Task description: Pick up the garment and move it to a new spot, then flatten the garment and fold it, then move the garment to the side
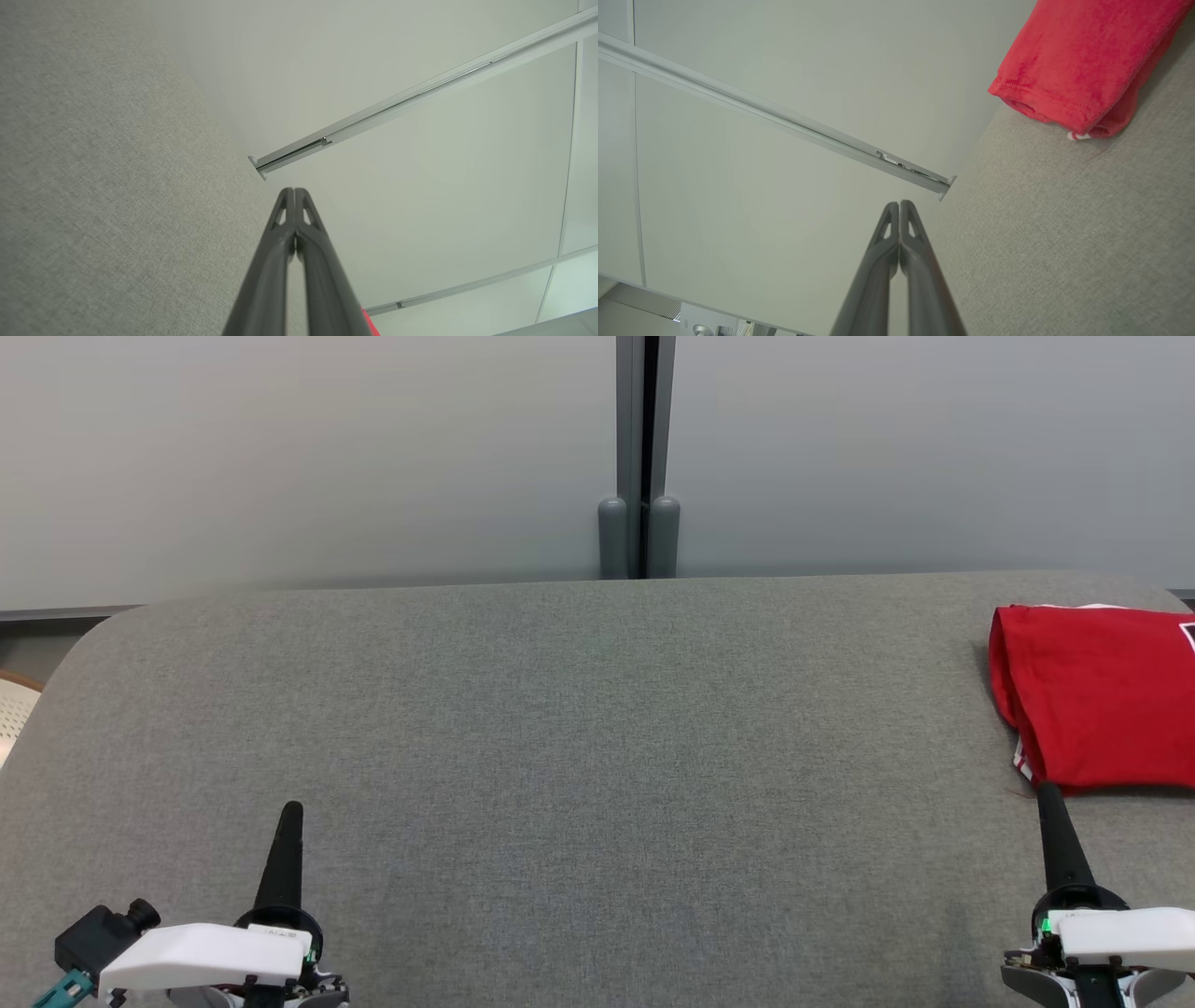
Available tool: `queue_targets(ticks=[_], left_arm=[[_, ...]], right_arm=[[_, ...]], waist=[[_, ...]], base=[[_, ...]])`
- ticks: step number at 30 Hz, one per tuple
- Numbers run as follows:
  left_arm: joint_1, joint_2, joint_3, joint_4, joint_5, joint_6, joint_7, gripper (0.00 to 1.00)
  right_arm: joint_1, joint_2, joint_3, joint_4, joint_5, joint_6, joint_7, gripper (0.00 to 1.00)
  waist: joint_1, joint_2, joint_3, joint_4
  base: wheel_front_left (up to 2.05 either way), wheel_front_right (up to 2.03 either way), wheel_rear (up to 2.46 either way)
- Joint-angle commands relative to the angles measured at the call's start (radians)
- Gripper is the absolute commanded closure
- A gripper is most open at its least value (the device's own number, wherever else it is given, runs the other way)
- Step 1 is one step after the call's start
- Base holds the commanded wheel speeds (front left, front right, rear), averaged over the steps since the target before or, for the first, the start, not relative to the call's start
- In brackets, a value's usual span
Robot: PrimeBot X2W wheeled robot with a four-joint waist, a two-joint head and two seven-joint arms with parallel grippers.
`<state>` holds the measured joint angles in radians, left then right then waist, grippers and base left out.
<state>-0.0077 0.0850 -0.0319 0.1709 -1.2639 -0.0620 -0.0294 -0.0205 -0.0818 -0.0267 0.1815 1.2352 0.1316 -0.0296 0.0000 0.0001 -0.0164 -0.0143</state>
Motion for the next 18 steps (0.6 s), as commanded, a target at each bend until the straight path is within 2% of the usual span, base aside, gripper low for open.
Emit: queue_targets(ticks=[1,18], left_arm=[[-0.026,0.006,0.010,-0.002,-0.025,-0.011,0.005,1.00],[-0.057,0.004,0.047,0.028,-0.169,-0.036,0.047,1.00]], right_arm=[[-0.020,-0.007,-0.005,-0.003,0.025,-0.001,0.007,1.00],[-0.048,-0.005,-0.020,0.023,0.181,-0.001,0.049,1.00]], waist=[[0.0000,-0.0001,0.000,0.000],[0.0000,-0.0001,0.007,0.005]], base=[[0.00,0.00,0.00],[0.00,0.00,0.00]])
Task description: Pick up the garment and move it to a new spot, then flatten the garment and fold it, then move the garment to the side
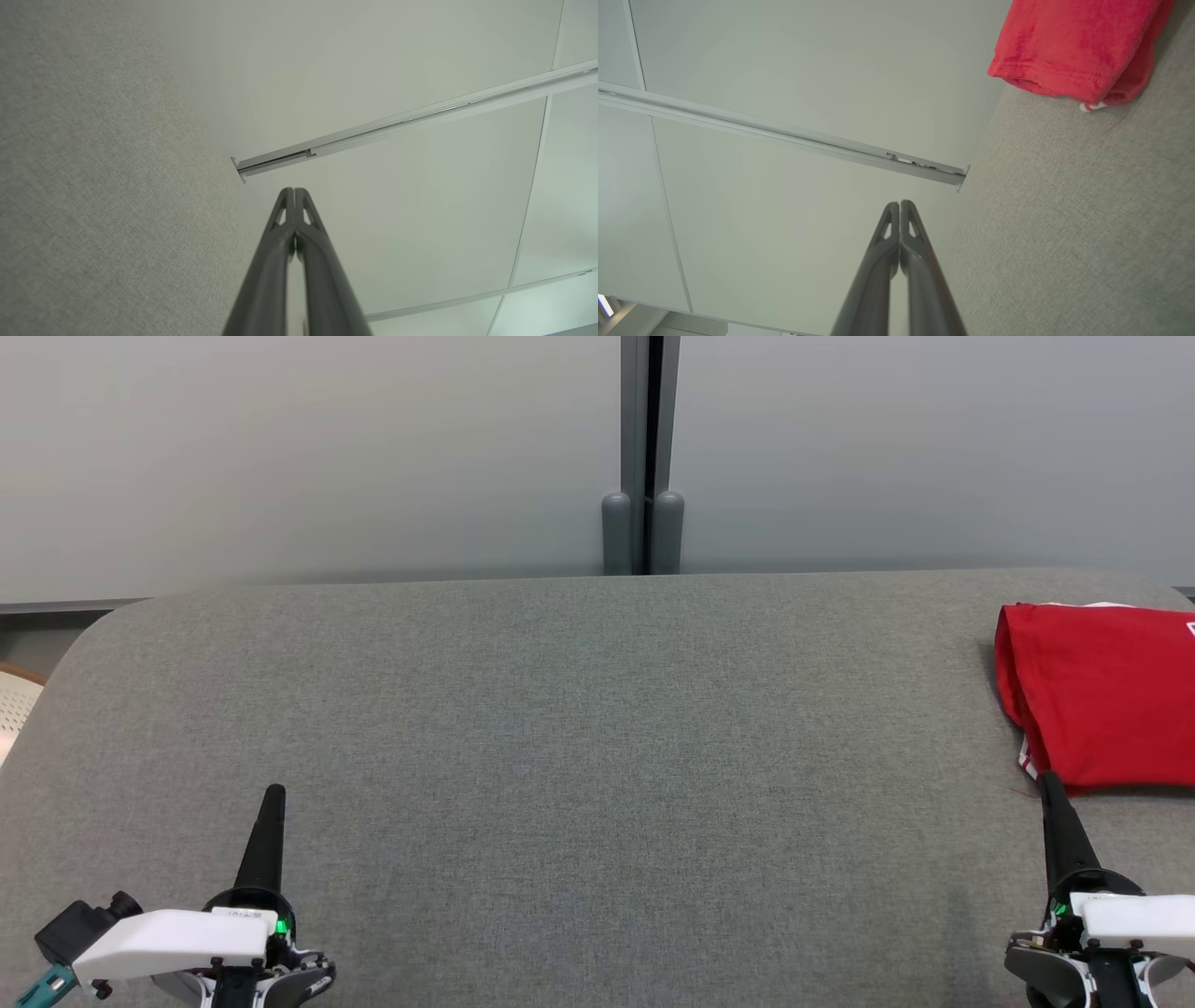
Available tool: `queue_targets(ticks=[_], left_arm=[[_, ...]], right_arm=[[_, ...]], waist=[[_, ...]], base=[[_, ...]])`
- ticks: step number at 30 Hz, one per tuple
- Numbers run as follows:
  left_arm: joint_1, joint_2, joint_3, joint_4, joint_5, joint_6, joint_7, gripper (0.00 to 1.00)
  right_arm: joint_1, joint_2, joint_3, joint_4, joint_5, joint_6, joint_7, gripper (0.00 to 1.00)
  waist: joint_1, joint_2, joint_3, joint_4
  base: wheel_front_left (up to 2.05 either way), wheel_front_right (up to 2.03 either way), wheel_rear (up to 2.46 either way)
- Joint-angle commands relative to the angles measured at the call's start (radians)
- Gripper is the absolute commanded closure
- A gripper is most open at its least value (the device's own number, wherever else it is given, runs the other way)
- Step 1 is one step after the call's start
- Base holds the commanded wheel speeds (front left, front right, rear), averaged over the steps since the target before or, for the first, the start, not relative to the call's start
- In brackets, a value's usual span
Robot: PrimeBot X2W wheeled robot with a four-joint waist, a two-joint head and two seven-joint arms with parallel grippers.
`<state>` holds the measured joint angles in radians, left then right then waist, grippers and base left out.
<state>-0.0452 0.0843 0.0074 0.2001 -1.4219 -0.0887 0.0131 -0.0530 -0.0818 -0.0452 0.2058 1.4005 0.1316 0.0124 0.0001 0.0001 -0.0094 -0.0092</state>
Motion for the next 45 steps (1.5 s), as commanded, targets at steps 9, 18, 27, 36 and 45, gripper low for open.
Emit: queue_targets(ticks=[9,18,27,36,45], left_arm=[[-0.035,0.004,0.023,0.012,-0.073,-0.019,0.021,1.00],[-0.049,0.002,0.041,0.025,-0.138,-0.029,0.039,1.00],[-0.063,0.000,0.058,0.038,-0.197,-0.041,0.058,1.00],[-0.068,-0.003,0.069,0.045,-0.227,-0.045,0.070,1.00],[-0.069,-0.006,0.073,0.045,-0.221,-0.045,0.074,1.00]], right_arm=[[-0.029,-0.003,-0.009,0.010,0.082,-0.001,0.025,1.00],[-0.039,-0.001,-0.018,0.022,0.151,-0.001,0.044,1.00],[-0.052,0.001,-0.026,0.032,0.215,-0.001,0.063,1.00],[-0.057,0.003,-0.031,0.038,0.245,-0.001,0.074,1.00],[-0.057,0.006,-0.035,0.038,0.240,-0.001,0.079,1.00]], waist=[[-0.0001,-0.0001,0.003,0.002],[-0.0001,-0.0001,0.007,0.005],[-0.0001,-0.0001,0.010,0.008],[-0.0001,-0.0001,0.013,0.009],[-0.0001,-0.0001,0.013,0.009]], base=[[0.00,0.00,0.00],[0.00,0.00,0.00],[0.00,0.00,0.00],[0.00,0.00,0.00],[0.00,0.00,0.00]])
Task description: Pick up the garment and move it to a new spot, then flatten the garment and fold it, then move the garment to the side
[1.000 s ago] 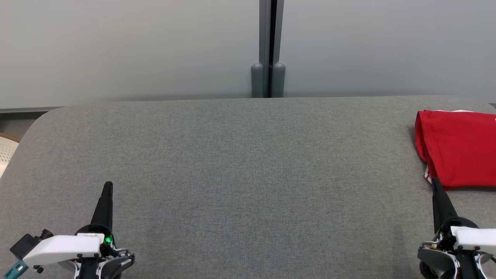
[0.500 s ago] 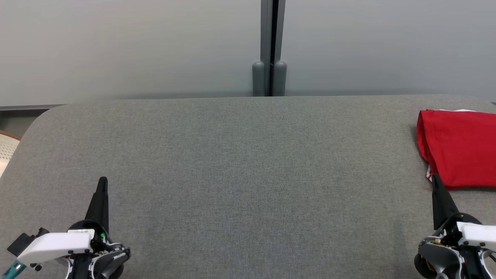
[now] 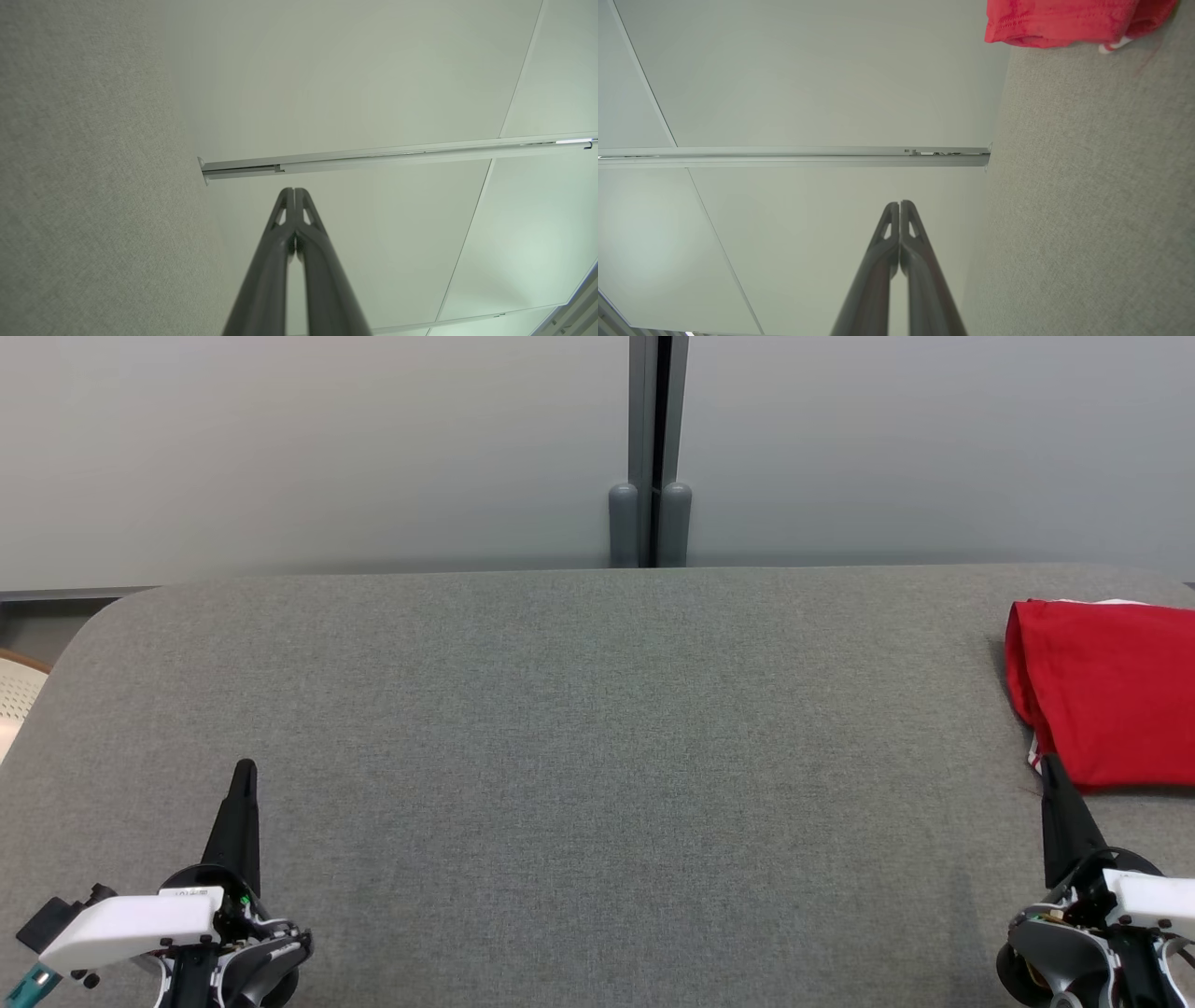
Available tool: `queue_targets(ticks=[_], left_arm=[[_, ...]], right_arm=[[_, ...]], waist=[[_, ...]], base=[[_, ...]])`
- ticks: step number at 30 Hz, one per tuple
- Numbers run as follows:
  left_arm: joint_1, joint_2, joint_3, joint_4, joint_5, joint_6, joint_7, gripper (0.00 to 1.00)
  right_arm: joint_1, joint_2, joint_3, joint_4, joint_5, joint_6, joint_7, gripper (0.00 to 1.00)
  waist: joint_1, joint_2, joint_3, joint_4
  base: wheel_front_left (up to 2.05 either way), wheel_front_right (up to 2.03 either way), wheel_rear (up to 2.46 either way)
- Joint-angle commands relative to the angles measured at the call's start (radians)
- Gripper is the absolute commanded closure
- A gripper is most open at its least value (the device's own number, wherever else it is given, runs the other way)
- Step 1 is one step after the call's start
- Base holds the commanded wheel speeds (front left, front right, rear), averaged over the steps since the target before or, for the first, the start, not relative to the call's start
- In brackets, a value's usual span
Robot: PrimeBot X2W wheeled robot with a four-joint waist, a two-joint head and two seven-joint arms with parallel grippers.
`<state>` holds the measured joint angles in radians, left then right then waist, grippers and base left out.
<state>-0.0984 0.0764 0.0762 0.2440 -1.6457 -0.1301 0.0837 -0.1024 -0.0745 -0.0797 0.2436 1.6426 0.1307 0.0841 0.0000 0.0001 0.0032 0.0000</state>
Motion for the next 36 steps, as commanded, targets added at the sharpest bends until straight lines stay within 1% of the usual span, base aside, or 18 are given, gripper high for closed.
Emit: queue_targets(ticks=[1,36], left_arm=[[-0.016,0.002,0.004,0.001,0.004,-0.004,0.003,1.00],[-0.016,-0.008,0.017,0.002,0.014,-0.004,0.014,1.00]], right_arm=[[-0.008,-0.001,-0.001,0.001,-0.003,0.000,0.007,1.00],[-0.010,0.008,-0.014,0.002,-0.014,0.000,0.016,1.00]], waist=[[0.0000,-0.0001,0.000,0.000],[0.0000,-0.0001,0.000,0.000]], base=[[0.00,0.00,0.00],[0.00,0.00,0.00]])
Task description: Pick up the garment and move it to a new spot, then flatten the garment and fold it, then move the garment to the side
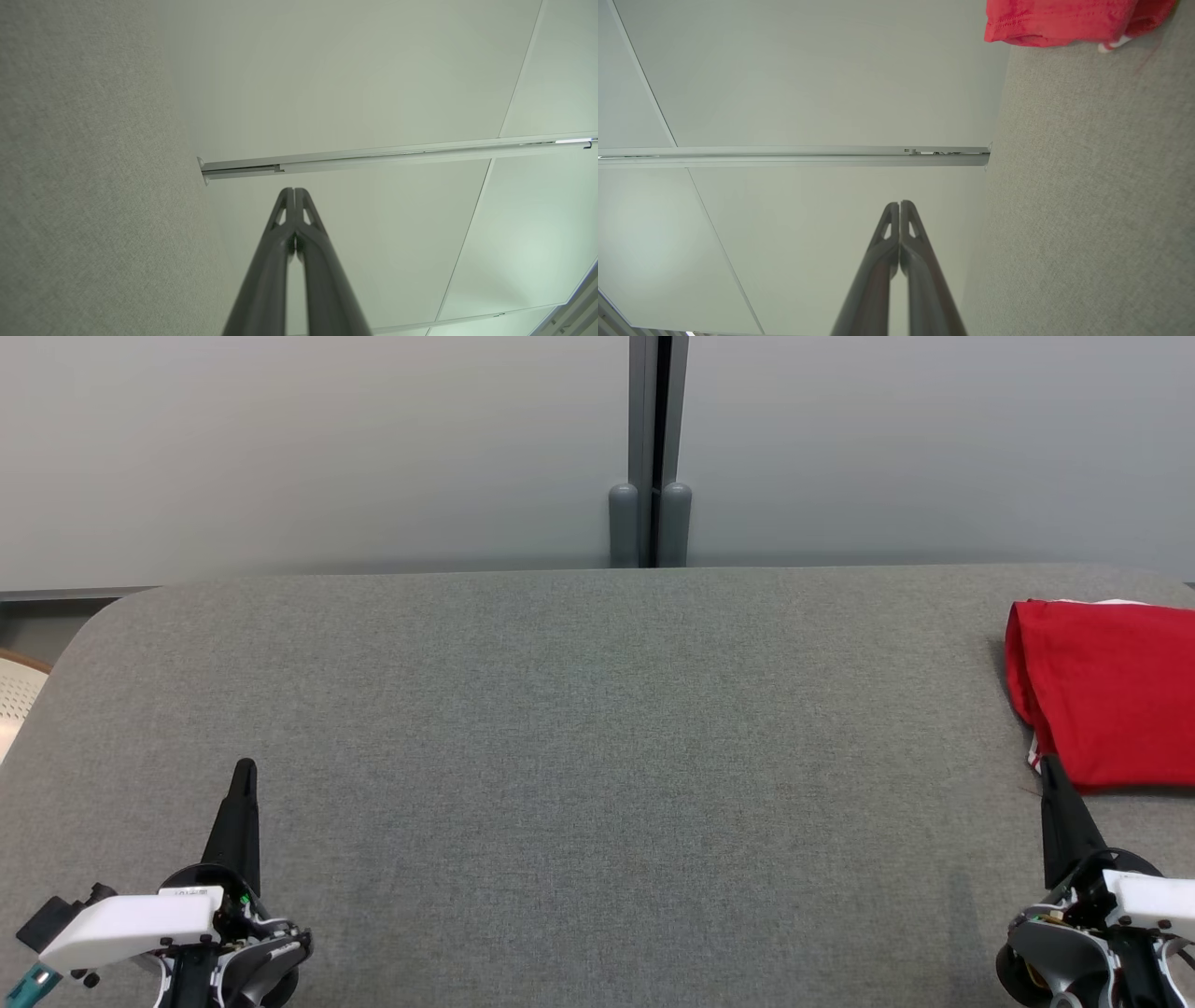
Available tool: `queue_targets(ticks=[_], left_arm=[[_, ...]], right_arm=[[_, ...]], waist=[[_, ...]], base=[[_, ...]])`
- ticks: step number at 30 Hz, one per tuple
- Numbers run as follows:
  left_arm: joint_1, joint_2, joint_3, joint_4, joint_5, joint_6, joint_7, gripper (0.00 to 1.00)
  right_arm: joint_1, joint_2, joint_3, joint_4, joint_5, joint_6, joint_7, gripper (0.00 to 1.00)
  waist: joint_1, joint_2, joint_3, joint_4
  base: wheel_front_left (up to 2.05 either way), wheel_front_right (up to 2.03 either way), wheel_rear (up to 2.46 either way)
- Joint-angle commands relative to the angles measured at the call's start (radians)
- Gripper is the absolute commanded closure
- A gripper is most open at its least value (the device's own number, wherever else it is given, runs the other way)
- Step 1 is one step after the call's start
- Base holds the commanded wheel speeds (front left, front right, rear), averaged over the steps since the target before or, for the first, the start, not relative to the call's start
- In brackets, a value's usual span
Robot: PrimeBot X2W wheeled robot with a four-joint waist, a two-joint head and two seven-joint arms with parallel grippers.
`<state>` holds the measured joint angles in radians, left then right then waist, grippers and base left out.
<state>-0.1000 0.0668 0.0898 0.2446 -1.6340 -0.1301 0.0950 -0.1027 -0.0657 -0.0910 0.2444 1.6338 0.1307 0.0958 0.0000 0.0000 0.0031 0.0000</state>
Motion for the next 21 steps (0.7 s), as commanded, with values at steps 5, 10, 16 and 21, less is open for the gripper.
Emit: queue_targets(ticks=[5,10,16,21], left_arm=[[-0.015,0.001,0.005,0.002,0.005,-0.004,0.003,1.00],[-0.015,0.001,0.007,0.002,0.004,-0.004,0.004,1.00],[-0.015,0.000,0.008,0.002,0.005,-0.004,0.006,1.00],[-0.015,-0.001,0.009,0.002,0.007,-0.004,0.006,1.00]], right_arm=[[-0.010,0.000,-0.004,0.001,-0.007,0.000,0.006,1.00],[-0.010,0.001,-0.006,0.001,-0.008,0.000,0.007,1.00],[-0.010,0.001,-0.007,0.001,-0.009,0.000,0.008,1.00],[-0.010,0.002,-0.008,0.001,-0.008,0.000,0.009,1.00]], waist=[[0.0000,0.0000,0.000,0.000],[0.0000,0.0000,0.000,0.000],[0.0000,0.0000,0.000,0.000],[0.0000,0.0000,0.000,0.000]], base=[[0.00,0.00,0.00],[0.00,0.00,0.00],[0.00,0.00,0.00],[0.00,0.00,0.00]])
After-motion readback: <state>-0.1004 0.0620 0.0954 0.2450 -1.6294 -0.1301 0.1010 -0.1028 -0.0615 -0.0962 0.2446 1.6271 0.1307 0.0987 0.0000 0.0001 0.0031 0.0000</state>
